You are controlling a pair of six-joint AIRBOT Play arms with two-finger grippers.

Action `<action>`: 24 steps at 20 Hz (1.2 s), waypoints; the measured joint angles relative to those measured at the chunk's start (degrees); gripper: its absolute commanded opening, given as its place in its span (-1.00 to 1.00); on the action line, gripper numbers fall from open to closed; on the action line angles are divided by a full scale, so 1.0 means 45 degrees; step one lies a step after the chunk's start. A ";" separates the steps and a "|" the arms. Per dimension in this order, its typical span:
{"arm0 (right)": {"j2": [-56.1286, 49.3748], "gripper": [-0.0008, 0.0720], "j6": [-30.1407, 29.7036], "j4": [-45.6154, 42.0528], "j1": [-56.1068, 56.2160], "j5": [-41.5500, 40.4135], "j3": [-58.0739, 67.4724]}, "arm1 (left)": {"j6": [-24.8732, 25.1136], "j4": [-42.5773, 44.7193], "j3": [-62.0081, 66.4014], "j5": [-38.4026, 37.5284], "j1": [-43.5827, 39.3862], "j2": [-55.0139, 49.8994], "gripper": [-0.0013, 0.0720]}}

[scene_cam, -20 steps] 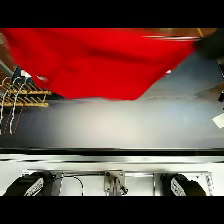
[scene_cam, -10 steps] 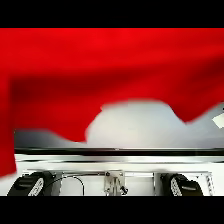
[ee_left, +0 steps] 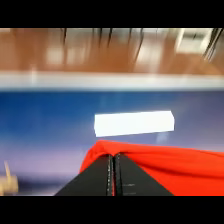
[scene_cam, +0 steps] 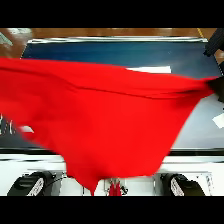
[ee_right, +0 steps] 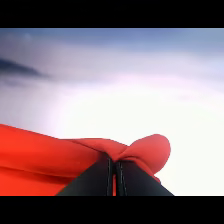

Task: Fold the shirts.

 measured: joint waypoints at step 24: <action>-0.7723 0.53 0.1146 0.0233 0.1044 -0.6241 -0.3172 | -0.0374 -0.4065 -0.2195 -0.1695 0.1962 -1.0341 0.69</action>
